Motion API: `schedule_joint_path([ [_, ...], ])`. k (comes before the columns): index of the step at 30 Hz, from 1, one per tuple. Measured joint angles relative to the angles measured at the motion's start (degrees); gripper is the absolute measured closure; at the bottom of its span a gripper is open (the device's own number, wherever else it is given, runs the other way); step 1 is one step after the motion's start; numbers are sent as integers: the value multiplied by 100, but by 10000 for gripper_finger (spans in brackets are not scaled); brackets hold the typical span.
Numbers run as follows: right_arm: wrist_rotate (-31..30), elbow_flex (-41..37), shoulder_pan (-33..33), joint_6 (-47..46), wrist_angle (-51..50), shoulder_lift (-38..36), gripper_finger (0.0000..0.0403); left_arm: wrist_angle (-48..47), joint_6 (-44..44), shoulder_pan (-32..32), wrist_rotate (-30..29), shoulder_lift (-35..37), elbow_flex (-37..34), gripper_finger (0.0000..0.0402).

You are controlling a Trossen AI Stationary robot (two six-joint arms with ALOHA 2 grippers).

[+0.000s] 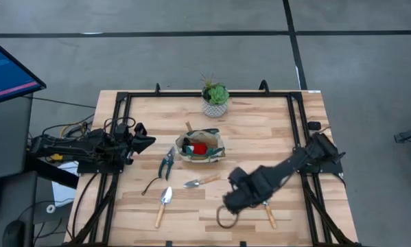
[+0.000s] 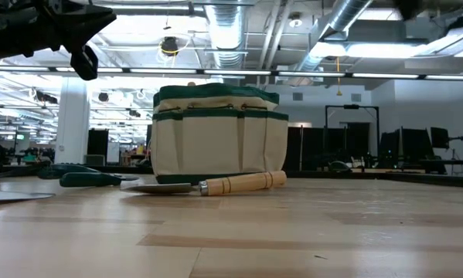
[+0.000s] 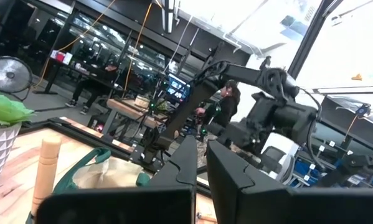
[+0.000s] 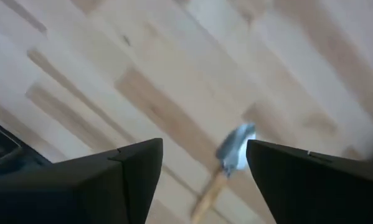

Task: Pick & Place Garden tools in Gardening bag
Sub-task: Put the small trowel into the gardening bag

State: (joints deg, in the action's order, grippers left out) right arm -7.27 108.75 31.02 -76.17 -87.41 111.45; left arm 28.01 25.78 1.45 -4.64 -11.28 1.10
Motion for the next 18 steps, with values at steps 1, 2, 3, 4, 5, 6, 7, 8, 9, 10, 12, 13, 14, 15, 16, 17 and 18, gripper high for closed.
schedule_joint_path([
  [1, 0, -225, 82, -83, 220, -96, 178, 6, 0, -1, 0, 1, 0, 394],
  [2, -2, -454, 150, -133, 492, -197, 178, 12, 0, -1, 0, 1, 0, 394],
  [3, -2, -687, 197, -165, 788, -302, 178, 12, 0, -1, 0, 1, 0, 394],
  [4, -1, -904, 208, -179, 1070, -395, 178, 9, 0, -1, 0, 1, 0, 394],
  [5, 2, -1124, 208, -166, 1394, -477, 179, 11, 0, -1, 0, 1, 0, 394],
  [6, -6, -1331, 203, -72, 1766, -546, 180, 13, 0, -1, 0, 1, 0, 394],
  [7, -12, -1519, 196, 156, 2103, -589, 181, 13, 0, 1, 0, 1, 0, 394],
  [8, -34, -1690, 174, 489, 2443, -623, 181, 13, 0, -1, 0, 1, 0, 394],
  [9, -74, -1829, 144, 875, 2804, -640, 182, 13, 0, 0, 0, 1, 0, 394],
  [10, -125, -1920, 91, 1268, 3110, -642, 182, 14, 0, 0, 0, 1, 0, 394],
  [12, -142, -1999, -55, 1997, 3474, -597, 182, 26, 0, -1, 0, 1, 0, 394],
  [13, -141, -2003, -145, 2370, 3592, -555, 182, 25, 0, -1, 0, 1, 0, 394],
  [14, -122, -2003, -256, 2724, 3756, -513, 182, 26, 0, 1, 0, 1, 0, 394],
  [15, -122, -2003, -359, 3079, 3904, -474, 182, 30, 0, -1, 0, 1, 0, 394],
  [16, -124, -2003, -465, 3429, 4002, -443, 182, 33, 1, -1, 0, 1, -1, 394],
  [17, -130, -2003, -586, 3781, 4131, -422, 182, 37, 1, -1, 0, 1, 0, 394],
  [18, -146, -2003, -691, 4089, 4217, -418, 182, 37, 0, -1, 0, 1, 0, 394],
])
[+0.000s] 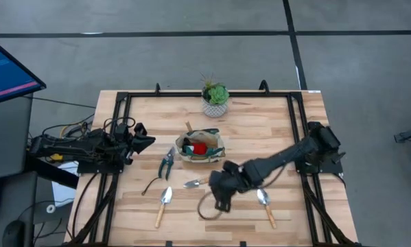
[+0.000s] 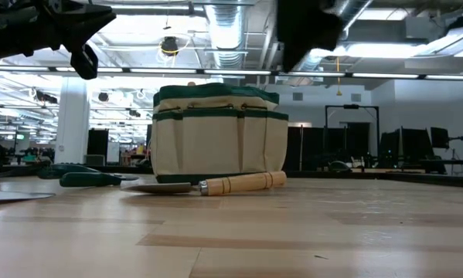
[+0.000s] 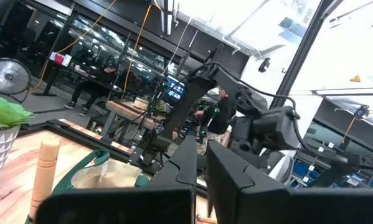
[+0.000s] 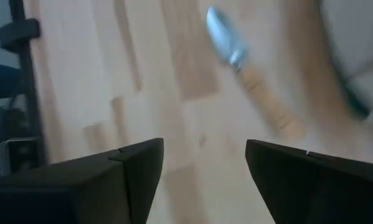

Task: Pick & Place Garden tools in Gardening bag
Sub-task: Put the small trowel into the gardening bag

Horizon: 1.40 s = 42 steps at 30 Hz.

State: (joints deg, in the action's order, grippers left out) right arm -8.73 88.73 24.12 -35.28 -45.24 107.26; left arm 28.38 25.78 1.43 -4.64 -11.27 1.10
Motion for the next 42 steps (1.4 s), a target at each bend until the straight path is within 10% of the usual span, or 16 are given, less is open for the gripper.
schedule_joint_path([
  [15, -28, 23, -824, 3130, 598, 341, 182, 15, 0, 0, 0, -63, 0, 394],
  [27, 131, 459, -834, 3524, 152, 1267, 182, 48, 0, 0, 0, -184, -2, 394],
  [33, 301, 469, -810, 2866, -359, 1366, 183, 96, 2, 0, 0, -275, -2, 394],
  [42, 1375, 452, -474, -791, -259, 1005, 201, 144, 0, 0, 0, -374, -2, 394],
])
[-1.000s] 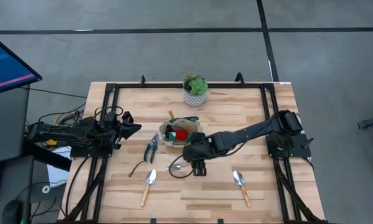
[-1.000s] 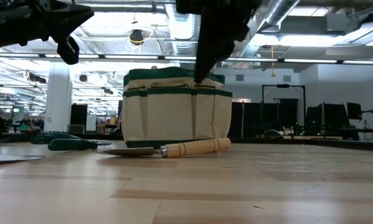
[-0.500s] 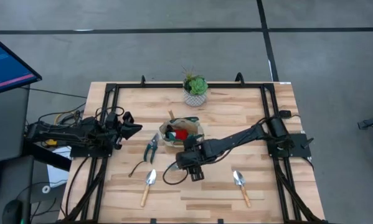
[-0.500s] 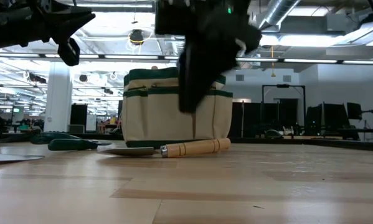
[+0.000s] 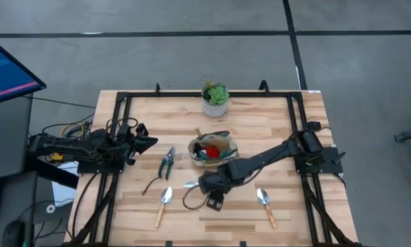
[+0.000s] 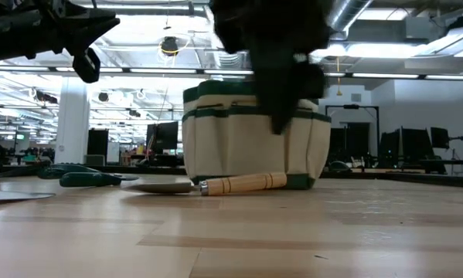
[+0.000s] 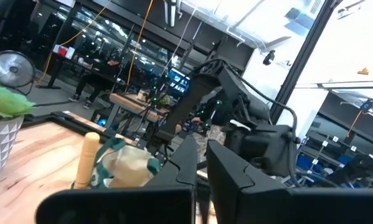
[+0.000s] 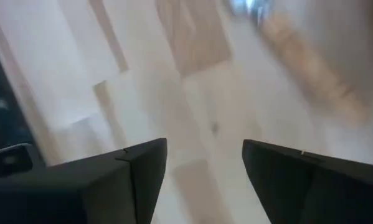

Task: Pick & Place Garden tools in Gardening bag
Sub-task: Put the small trowel into the gardening bag

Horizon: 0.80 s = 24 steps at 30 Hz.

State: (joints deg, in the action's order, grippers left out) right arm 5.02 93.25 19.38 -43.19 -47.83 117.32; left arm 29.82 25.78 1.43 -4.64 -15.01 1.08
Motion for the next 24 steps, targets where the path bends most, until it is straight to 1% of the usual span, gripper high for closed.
schedule_joint_path([
  [2, 48, 19, 98, -524, 441, -13, 204, -10, 0, 0, 0, -2, 0, 394],
  [3, -81, 20, 134, -626, 495, -39, 205, 1, 0, 2, 0, -34, 0, 394],
  [5, -434, 13, 192, -755, 550, -76, 208, 38, 0, 0, -1, -80, 0, 394],
  [7, -549, 15, 167, -1040, 541, -79, 212, 15, 1, 0, 0, -115, 0, 394],
  [8, -543, 15, 151, -1377, 428, -79, 213, 42, 1, 2, 0, -146, 0, 394],
  [10, -459, 11, 133, -2454, 252, -79, 218, 14, 0, 0, 0, -162, 0, 394],
  [12, -418, 11, 208, -3758, 269, -79, 222, 37, 0, 2, 0, -192, 0, 394],
  [14, -437, 11, 377, -5039, 357, -79, 227, 19, 1, 0, -1, -200, 0, 394],
  [16, -572, 13, 580, -6045, 434, -79, 232, 23, 0, 2, 1, -201, 0, 394],
  [18, -911, 13, 781, -6953, 407, -79, 236, 29, 0, 0, 0, -201, 0, 394],
  [22, -2083, 13, 987, -8961, 36, -79, 240, 34, 0, 0, 0, -199, 0, 394],
  [23, -2213, 11, 966, -9264, -102, -79, 240, 34, 0, 1, 0, -199, 0, 394],
  [24, -2217, 11, 907, -9342, -184, -79, 241, 36, 0, 0, 0, -199, 0, 394],
])
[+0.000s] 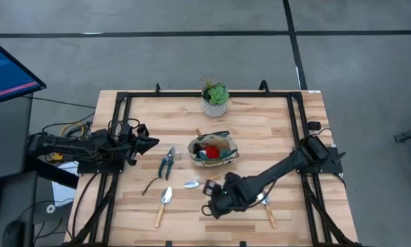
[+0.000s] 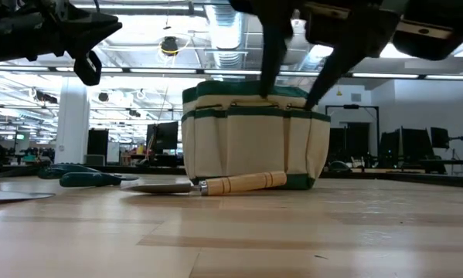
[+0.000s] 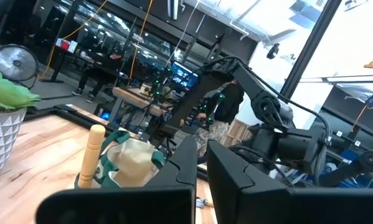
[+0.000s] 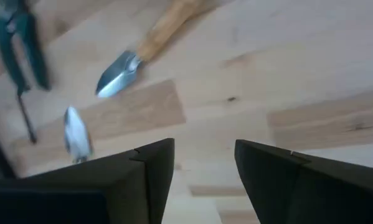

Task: Pick & Place Garden tools in Gardening bag
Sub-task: Put the small trowel into the gardening bag

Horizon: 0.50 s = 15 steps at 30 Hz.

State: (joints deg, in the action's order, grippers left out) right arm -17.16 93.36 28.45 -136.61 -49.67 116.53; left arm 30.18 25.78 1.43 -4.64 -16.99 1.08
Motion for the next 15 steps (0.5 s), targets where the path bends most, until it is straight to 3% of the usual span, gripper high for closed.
schedule_joint_path([
  [8, 320, -7, -796, 12, 145, 420, 241, 39, 0, 0, 0, 0, 0, 394],
  [15, 590, -4, -1074, -19, 433, 762, 241, 47, 0, 0, 0, 0, 0, 394],
])
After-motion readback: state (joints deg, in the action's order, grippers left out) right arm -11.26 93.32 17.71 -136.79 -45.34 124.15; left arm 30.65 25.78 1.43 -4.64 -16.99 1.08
